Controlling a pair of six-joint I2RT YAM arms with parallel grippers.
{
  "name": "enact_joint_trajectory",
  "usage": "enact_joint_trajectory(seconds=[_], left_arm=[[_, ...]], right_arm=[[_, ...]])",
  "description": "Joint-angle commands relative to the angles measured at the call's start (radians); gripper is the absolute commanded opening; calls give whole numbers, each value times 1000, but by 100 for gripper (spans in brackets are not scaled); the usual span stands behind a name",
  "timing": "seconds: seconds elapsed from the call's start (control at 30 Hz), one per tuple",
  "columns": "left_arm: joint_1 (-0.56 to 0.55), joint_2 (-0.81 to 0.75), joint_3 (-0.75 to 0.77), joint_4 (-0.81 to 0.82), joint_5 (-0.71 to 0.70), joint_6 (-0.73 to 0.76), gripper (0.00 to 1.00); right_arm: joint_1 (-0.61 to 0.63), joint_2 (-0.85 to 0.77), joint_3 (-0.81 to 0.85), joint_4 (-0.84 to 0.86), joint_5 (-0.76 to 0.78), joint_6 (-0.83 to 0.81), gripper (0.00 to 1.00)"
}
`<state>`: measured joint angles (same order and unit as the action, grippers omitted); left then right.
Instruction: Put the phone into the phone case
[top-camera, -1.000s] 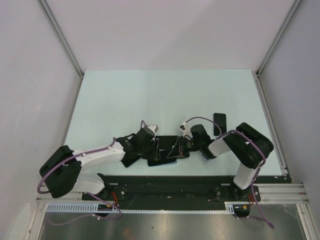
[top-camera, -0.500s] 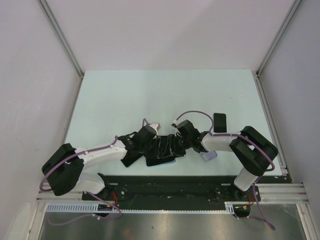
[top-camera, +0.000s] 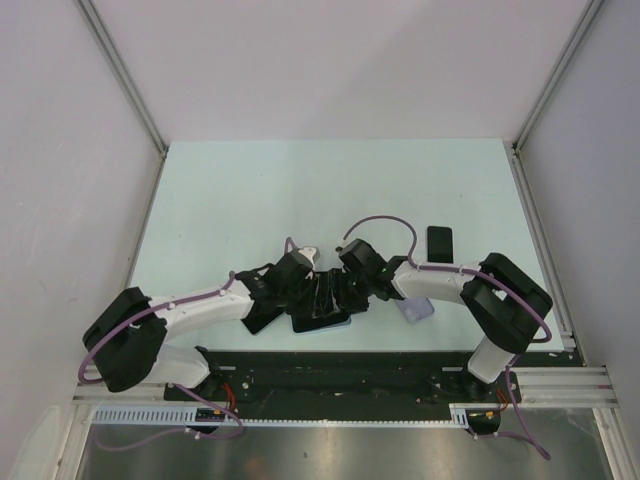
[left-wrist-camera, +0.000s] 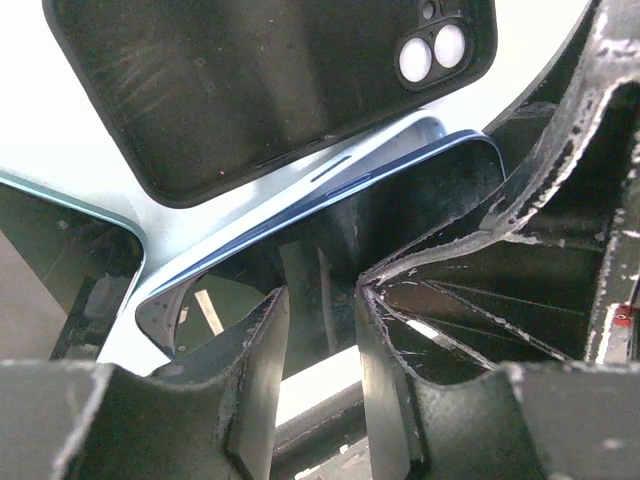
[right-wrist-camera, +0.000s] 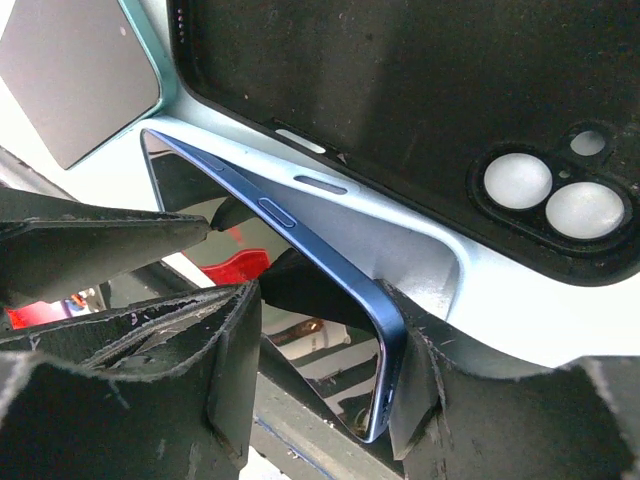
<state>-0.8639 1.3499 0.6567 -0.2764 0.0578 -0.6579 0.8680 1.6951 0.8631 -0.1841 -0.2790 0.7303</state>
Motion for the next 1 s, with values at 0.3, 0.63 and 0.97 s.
enact_joint_trajectory(seconds=[0.3,0.63,0.97], left_arm=[[-26,74,-26,-12,-1,3,40],[-27,77,-34,-12,-3,1,39],[-32,71,-32,-12,5,1,39]], right_arm=[[77,115,-4,-356,348,-146,56],[80,84,33,-440,417,-158,57],[80,11,48,-456,429,-198,57]])
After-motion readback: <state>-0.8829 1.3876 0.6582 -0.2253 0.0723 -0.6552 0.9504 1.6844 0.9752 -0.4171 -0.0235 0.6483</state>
